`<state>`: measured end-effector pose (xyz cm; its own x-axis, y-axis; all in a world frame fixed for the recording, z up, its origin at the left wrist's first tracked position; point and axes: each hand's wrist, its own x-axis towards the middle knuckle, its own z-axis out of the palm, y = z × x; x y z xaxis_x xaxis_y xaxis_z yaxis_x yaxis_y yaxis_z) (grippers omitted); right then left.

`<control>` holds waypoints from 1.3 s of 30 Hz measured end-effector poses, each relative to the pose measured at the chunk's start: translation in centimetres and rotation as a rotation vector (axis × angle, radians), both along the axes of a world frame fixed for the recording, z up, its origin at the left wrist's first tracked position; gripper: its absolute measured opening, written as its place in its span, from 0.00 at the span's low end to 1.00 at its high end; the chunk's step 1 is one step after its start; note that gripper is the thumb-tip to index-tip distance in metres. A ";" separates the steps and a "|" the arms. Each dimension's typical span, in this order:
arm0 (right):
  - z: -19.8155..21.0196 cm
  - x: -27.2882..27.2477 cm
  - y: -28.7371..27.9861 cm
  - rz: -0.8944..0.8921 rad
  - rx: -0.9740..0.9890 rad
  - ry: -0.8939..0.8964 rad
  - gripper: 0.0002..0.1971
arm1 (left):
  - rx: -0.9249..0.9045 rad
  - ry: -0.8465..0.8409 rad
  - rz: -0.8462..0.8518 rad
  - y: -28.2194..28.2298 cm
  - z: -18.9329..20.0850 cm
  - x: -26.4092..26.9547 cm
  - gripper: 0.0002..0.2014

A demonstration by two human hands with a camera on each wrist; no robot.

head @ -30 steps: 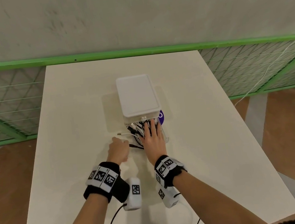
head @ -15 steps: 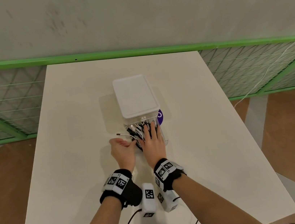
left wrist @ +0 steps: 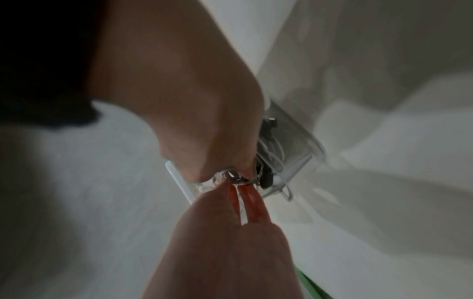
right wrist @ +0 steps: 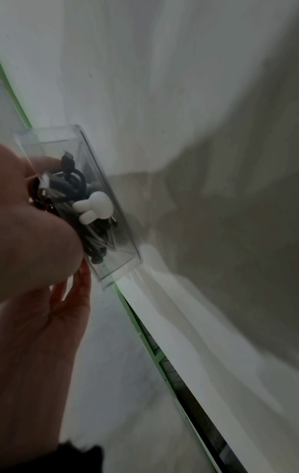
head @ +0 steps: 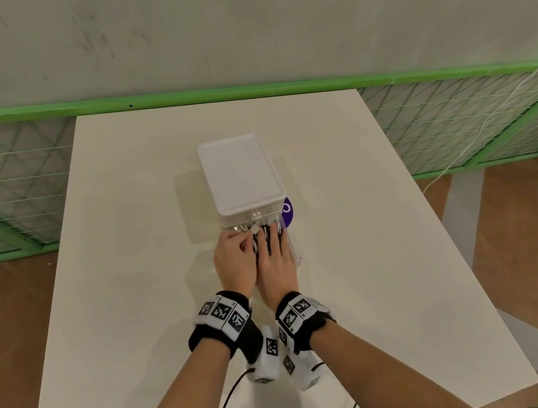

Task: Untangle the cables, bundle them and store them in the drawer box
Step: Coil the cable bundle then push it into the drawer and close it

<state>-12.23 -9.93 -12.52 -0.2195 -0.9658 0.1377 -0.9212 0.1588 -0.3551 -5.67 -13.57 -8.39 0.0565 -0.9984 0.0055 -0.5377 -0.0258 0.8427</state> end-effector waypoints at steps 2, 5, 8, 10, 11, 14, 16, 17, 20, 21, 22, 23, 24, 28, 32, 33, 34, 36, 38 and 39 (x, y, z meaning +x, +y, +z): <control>0.0 0.0 0.3 -0.005 0.006 -0.001 0.26 | 0.007 -0.077 -0.018 -0.4 0.2 0.1 0.08; 0.3 0.1 0.5 -0.029 -0.013 -0.104 0.33 | 0.022 -0.141 -0.044 -0.8 0.4 0.5 0.07; 0.3 -0.3 0.6 0.015 -0.019 -0.121 0.31 | 0.048 -0.190 -0.064 -0.8 0.7 0.9 0.08; 0.3 -0.3 0.7 0.038 0.005 -0.097 0.28 | 0.091 -0.239 -0.079 -0.9 1.1 0.4 0.10; 0.3 -0.3 0.7 0.046 0.022 -0.070 0.28 | 0.120 -0.263 -0.084 -1.0 1.2 0.2 0.11; 0.3 -0.2 0.6 0.037 0.034 -0.010 0.28 | 0.158 -0.262 -0.102 -1.1 1.2 -0.3 0.11; 0.1 -0.4 0.5 0.044 0.025 0.005 0.28 | 0.139 -0.232 -0.130 -0.7 0.5 0.0 0.11; 0.1 -0.5 0.5 0.048 0.027 0.004 0.29 | 0.132 -0.168 -0.126 -0.3 0.0 0.1 0.10; -0.2 -0.6 0.3 0.059 0.082 0.031 0.32 | 0.171 0.168 -0.017 1.1 -0.1 -0.2 0.07; -0.2 -0.6 0.2 0.071 0.127 0.045 0.33 | 0.156 0.218 0.007 1.3 0.0 -0.4 0.08; -0.2 -0.6 0.1 0.084 0.166 0.052 0.34 | 0.132 0.242 0.010 1.5 0.0 -0.5 0.11; -0.1 -0.5 0.2 0.088 0.187 0.055 0.35 | 0.105 0.205 -0.034 1.7 -0.4 -0.4 0.14; 0.0 -0.4 0.2 0.078 0.195 0.063 0.36 | 0.094 0.156 -0.090 1.8 -0.6 -0.2 0.17; -0.2 -0.2 0.2 0.022 0.153 0.052 0.39 | -0.024 -0.458 -0.327 2.0 -1.7 0.3 0.22; -0.2 -0.2 0.0 0.084 0.209 0.043 0.36 | -0.172 -0.763 -0.429 1.1 -1.9 0.3 0.18; 0.2 -0.2 0.0 0.070 0.202 0.016 0.34 | -0.153 -0.716 -0.433 0.7 -1.4 0.5 0.14; 0.6 -0.2 -0.1 0.060 0.190 -0.004 0.33 | -0.208 -0.695 -0.427 0.5 -1.5 0.7 0.11; 1.5 -0.1 0.1 0.064 0.182 0.013 0.30 | -0.264 -0.601 -0.437 0.3 -1.4 1.1 0.11; 2.0 0.0 0.0 0.047 0.203 0.036 0.25 | -0.261 -0.430 -0.434 0.5 -1.2 1.5 0.16; 2.2 -0.1 -0.3 0.031 0.230 0.029 0.24 | -0.214 -0.372 -0.434 0.8 -1.1 1.7 0.19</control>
<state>-12.34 -10.20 -10.31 -0.1880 -0.9788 -0.0807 -0.9364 0.2034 -0.2860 -3.97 -12.77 -9.48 -0.3996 -0.9043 0.1502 -0.7203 0.4111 0.5587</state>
